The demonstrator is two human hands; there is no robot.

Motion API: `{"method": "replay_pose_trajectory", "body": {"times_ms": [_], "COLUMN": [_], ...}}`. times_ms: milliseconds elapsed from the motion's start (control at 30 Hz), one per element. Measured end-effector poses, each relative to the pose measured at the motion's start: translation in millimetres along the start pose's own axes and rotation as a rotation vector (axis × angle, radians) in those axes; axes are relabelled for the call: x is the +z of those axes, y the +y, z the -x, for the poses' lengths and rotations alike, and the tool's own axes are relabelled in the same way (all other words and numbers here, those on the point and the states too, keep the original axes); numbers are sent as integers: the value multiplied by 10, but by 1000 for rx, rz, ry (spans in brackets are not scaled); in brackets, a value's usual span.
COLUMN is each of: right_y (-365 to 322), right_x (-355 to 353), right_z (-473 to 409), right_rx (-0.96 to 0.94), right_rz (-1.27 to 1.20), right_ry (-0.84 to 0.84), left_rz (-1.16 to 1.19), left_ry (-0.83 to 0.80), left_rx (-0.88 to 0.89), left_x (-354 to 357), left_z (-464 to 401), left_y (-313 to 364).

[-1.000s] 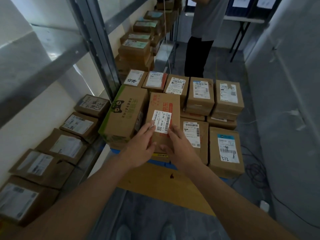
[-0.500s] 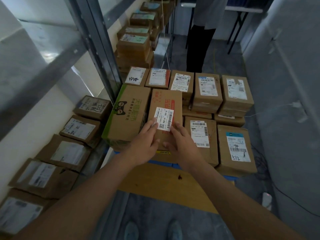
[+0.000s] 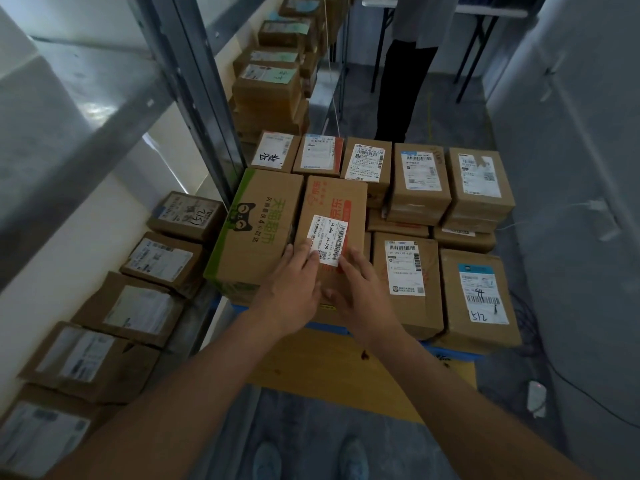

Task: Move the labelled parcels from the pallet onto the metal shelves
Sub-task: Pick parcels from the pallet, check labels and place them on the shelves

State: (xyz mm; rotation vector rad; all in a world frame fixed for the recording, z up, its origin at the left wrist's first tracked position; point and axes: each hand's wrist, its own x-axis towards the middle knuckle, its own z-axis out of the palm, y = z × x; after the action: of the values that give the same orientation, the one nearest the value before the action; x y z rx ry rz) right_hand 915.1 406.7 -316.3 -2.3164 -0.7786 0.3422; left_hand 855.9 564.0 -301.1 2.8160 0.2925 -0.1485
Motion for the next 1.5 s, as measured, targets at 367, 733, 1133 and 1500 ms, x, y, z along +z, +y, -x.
{"method": "replay_pose_trajectory", "body": {"times_ms": [367,733,1133,1500], "right_y": [-30,-58,-234,-731], "right_x": [8,-33,-295,-539], "right_z": [-10,-47,-202,-95], "right_rx": [-29,-15,-73,-254], "right_rz": [84,220,351,382], "right_ry": [-79,-99,-83,-84], "left_rz": [-77,-29,72,53], "left_ry": [17,-22,37,168], "left_rx": [4,-15,-49,-114], "left_x": [-13,-63,-377,-686], "left_z": [-37,-28,62,617], "left_y": [-114,-122,-10,-18]}}
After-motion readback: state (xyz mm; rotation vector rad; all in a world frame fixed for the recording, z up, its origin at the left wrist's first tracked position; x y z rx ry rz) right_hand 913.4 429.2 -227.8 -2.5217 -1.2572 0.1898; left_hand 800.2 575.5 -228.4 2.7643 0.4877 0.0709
